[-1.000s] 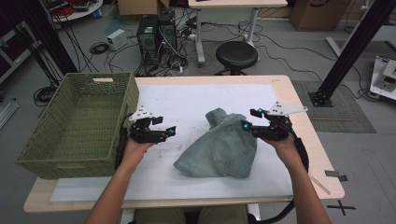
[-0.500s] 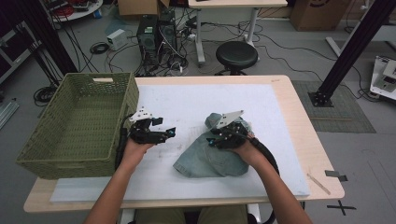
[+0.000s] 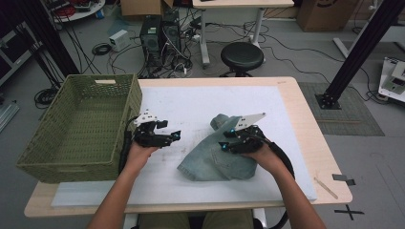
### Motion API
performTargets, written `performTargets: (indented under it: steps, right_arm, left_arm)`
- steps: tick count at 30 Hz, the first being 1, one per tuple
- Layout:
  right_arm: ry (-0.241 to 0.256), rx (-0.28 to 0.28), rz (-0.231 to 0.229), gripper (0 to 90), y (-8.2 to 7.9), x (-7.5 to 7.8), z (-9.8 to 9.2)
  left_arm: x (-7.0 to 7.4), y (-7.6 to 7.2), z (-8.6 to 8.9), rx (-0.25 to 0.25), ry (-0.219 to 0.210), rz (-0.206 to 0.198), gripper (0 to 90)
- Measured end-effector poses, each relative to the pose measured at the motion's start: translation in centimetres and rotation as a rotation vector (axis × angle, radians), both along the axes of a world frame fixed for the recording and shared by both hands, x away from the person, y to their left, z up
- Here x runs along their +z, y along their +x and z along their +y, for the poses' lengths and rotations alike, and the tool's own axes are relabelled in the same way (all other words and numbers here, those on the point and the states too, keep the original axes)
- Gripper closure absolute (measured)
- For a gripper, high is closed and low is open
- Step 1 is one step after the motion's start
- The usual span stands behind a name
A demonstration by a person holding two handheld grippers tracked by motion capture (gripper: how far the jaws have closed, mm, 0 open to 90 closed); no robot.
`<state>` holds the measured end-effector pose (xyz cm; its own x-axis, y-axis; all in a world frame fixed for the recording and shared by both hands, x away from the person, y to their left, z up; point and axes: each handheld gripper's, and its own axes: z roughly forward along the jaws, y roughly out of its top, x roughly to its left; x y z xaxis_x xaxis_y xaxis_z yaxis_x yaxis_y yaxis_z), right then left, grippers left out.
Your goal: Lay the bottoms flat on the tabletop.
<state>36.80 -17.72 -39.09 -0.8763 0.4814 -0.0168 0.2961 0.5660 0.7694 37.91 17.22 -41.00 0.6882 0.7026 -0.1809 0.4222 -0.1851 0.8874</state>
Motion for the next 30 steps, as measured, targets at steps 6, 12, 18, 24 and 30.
performTargets:
  steps: [6, 12, 18, 24, 30]
  right_arm:
    - [-0.032, -0.054, -0.067, 37.6, 0.8, 0.0, 1.6]
    - [-0.218, -0.03, -0.049, 57.5, 1.5, -1.2, 4.1]
    - [-0.278, 0.019, -0.109, 84.2, 0.9, -1.3, 4.4]
    - [-0.103, 0.02, -0.074, 86.3, 0.3, -0.7, 2.0]
    - [0.016, 0.002, -0.101, 86.3, -1.9, 0.9, -2.9]
  left_arm:
    - [0.0, 0.0, 0.0, -0.002, -0.001, 0.0, 23.1]
    - [0.0, 0.0, 0.2, -0.001, -0.005, 0.002, 23.1]
    - [0.1, 0.0, 0.3, 0.002, -0.007, 0.002, 23.1]
    - [0.1, 0.0, 0.5, 0.004, -0.006, 0.002, 23.1]
    - [0.0, 0.0, 0.1, 0.0, -0.014, 0.006, 23.1]
